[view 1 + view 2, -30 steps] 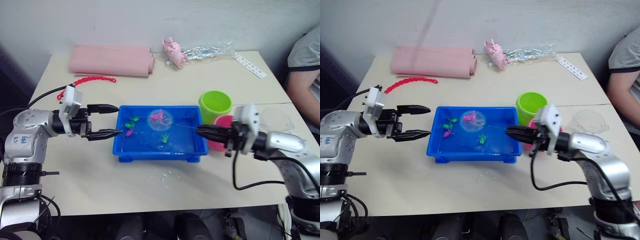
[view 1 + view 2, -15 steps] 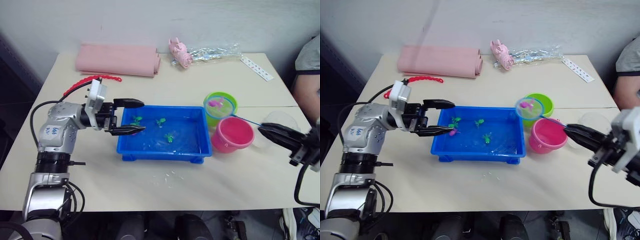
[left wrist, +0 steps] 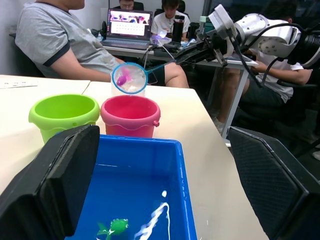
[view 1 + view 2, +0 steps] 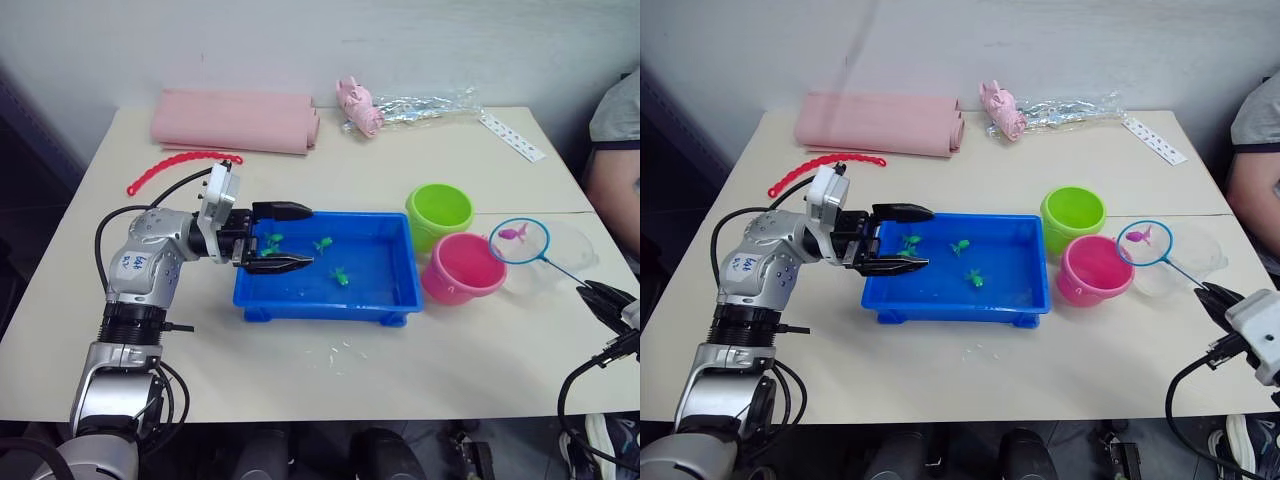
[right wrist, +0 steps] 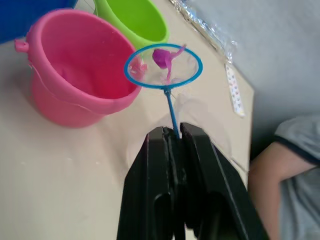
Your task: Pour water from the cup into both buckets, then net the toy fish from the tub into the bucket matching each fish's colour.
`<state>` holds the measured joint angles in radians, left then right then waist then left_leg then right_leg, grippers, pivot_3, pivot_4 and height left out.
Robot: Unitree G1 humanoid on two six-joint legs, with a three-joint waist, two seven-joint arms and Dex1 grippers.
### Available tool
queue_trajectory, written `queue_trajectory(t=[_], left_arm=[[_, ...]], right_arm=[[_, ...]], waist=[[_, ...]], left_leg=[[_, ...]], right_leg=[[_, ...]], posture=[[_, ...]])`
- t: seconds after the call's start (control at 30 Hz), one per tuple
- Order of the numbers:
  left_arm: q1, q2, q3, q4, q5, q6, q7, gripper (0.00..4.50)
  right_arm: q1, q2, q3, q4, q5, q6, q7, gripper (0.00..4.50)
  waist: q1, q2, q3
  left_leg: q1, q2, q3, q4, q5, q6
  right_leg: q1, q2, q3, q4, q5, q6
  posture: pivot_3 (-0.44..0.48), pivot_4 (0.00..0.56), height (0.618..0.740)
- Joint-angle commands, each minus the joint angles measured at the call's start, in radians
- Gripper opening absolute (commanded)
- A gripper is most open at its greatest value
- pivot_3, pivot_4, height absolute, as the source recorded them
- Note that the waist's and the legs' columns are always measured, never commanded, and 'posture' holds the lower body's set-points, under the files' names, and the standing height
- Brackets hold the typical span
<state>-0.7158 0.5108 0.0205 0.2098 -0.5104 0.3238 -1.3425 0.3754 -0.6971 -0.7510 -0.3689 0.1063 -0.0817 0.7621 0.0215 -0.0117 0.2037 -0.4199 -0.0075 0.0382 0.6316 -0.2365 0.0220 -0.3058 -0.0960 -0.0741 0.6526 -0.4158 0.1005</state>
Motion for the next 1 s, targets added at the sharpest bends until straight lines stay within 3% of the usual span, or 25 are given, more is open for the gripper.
queue_trajectory(t=[0.03, 0.2, 0.8, 0.9, 1.0], left_arm=[[0.004, 0.004, 0.01, -0.025, -0.007, -0.01, 0.007, 4.46], [-0.002, -0.002, 0.005, -0.017, -0.007, -0.009, 0.006, 4.46], [-0.001, -0.002, 0.018, 0.012, -0.02, -0.034, -0.028, 4.46], [0.009, -0.004, 0.03, 0.005, -0.02, -0.05, -0.019, 4.46], [0.024, 0.014, 0.047, 0.003, -0.019, -0.056, -0.012, 4.46]], right_arm=[[-0.018, -0.007, -0.022, 0.034, -0.066, -0.125, -0.071, 0.0], [0.019, -0.048, 0.008, 0.082, -0.146, -0.254, -0.065, 0.0], [-0.011, -0.197, 0.037, 0.204, -0.552, -0.669, -0.311, 0.0], [-0.002, -0.185, 0.05, 0.214, -0.512, -0.645, -0.312, 0.0], [-0.007, -0.152, 0.081, 0.16, -0.314, -0.571, -0.276, 0.0]], waist=[[0.0, 0.0, 0.0], [0.0, 0.0, 0.0], [-0.001, 0.0, 0.0], [0.001, 0.0, 0.0], [0.0, 0.0, 0.0]], left_leg=[[0.0, 0.0, 0.0, 0.0, 0.0, 0.0], [0.0, 0.0, 0.0, 0.0, 0.0, 0.0], [0.0, 0.0, 0.0, 0.0, 0.0, 0.0], [0.0, 0.0, 0.0, 0.0, 0.0, 0.0], [0.0, 0.0, 0.0, 0.0, 0.0, 0.0]], right_leg=[[0.0, 0.0, 0.0, 0.0, 0.0, 0.0], [0.0, 0.0, 0.0, -0.001, 0.0, 0.0], [0.0, 0.0, 0.0, -0.002, 0.0, 0.0], [0.0, 0.0, 0.0, -0.001, 0.0, 0.0], [0.0, 0.0, 0.0, -0.001, 0.0, 0.0]], posture=[[0.0, 0.15, 0.74], [0.0, 0.15, 0.74], [0.0, 0.15, 0.74], [0.0, 0.15, 0.74], [0.0, 0.15, 0.74]])
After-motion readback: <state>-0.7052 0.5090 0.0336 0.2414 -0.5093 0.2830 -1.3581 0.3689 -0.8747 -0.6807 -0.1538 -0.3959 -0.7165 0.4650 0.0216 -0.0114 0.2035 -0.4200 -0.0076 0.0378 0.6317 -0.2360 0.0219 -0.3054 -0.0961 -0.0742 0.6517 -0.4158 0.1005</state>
